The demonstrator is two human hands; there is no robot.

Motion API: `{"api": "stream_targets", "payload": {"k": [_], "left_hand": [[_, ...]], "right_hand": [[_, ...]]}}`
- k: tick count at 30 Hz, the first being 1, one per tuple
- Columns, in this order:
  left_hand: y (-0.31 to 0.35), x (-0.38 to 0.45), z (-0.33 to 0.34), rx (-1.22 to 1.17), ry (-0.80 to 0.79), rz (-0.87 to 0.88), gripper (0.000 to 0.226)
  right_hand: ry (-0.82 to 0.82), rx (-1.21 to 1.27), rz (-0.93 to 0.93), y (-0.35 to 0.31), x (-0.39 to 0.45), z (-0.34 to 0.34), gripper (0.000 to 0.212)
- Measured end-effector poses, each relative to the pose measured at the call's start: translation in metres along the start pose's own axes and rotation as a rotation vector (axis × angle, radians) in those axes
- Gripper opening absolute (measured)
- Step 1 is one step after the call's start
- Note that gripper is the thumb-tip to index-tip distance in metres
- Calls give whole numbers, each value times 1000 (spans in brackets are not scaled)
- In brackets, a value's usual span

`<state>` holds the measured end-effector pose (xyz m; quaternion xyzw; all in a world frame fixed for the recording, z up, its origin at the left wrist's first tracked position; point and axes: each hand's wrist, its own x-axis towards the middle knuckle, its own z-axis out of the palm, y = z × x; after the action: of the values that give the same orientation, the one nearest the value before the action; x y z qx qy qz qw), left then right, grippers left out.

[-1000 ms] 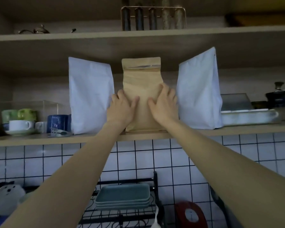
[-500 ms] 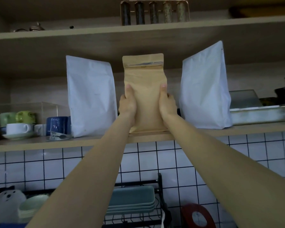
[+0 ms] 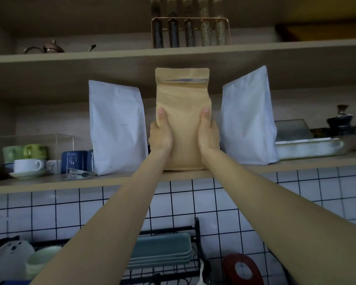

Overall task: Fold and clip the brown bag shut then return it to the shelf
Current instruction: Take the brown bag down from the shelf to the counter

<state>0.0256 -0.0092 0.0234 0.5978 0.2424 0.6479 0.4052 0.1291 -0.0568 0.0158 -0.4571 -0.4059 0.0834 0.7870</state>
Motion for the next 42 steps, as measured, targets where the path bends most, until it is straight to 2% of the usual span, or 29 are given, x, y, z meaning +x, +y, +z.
{"api": "stream_targets", "payload": {"k": [8,19,24,30,34,36,38,40,42], "left_hand": [[24,-57,2,-95,101,56,81],[48,-159,40,-119,106,74,79],[28,-220,56,-70,98,41,78],[-16,-300,64,19,28,4,72],[-46,-348,67,23,-14,-85,69],[-63,-371,66,32,-49,-144,78],[-82,-393,63,79,-93,-192,98],[-100,-414,59,162,-128,-209,119],[-123,-437,54,185,-144,-226,124]], "right_hand": [[-22,-54,-114,-36,-42,-30,74],[17,-30,-165,-60,-100,-122,69],[3,-16,-96,-39,-132,-172,67],[20,34,158,8,-178,-229,91],[1,97,190,41,-213,-267,77],[6,105,198,57,-232,-285,62],[13,91,223,75,-249,-302,51],[-2,71,265,95,-264,-316,61],[0,59,316,113,-284,-331,72]]}}
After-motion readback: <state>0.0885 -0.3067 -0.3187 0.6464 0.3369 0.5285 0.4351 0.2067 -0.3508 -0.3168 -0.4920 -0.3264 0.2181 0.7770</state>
